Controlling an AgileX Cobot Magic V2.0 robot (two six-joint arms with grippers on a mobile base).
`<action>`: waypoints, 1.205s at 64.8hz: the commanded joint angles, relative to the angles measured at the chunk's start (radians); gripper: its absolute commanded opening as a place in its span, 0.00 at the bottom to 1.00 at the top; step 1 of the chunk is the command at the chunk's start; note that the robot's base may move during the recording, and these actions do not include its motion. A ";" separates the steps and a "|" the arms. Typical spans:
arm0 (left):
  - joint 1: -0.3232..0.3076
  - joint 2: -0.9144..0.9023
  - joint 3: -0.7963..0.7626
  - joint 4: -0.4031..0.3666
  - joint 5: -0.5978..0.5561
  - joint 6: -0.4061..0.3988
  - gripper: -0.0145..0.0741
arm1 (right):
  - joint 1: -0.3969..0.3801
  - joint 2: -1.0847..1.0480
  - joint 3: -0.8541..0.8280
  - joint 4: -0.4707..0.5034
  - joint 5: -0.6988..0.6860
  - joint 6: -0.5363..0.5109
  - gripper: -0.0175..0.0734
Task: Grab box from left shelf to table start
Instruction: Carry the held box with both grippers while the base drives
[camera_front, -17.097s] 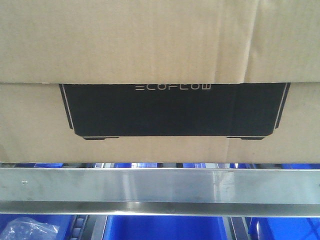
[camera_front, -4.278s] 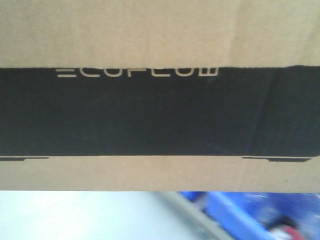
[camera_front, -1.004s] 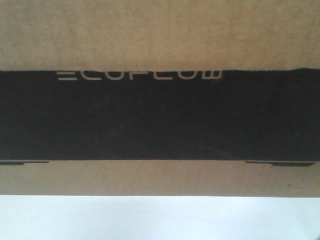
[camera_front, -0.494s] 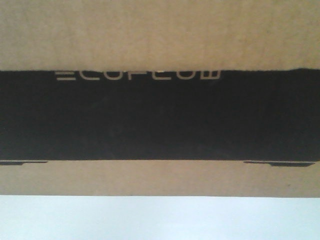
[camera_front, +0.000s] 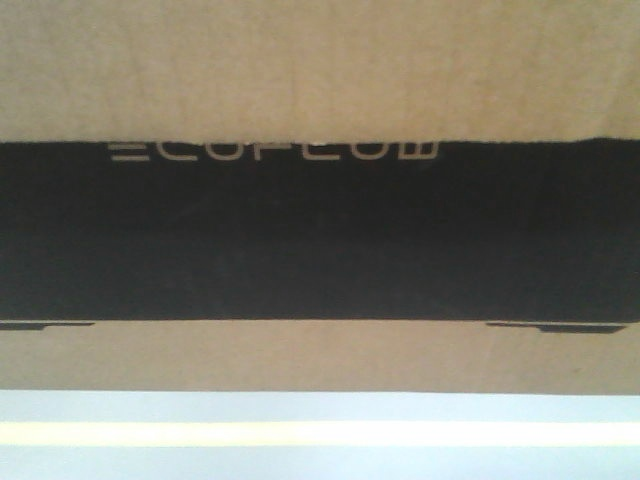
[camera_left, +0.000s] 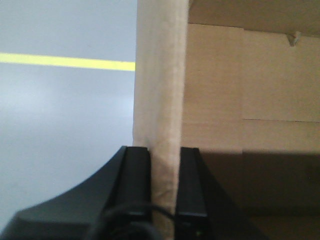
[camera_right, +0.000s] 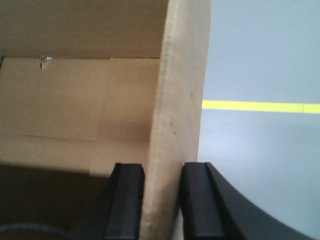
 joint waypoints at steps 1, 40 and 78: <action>-0.001 -0.006 -0.037 0.033 -0.148 -0.013 0.05 | 0.000 -0.002 -0.035 -0.068 -0.105 -0.009 0.25; -0.001 -0.006 -0.037 0.033 -0.185 -0.013 0.05 | 0.000 -0.002 -0.035 -0.068 -0.103 -0.009 0.25; -0.001 -0.006 -0.037 0.038 -0.221 -0.013 0.05 | 0.000 0.001 -0.035 -0.068 -0.105 -0.009 0.25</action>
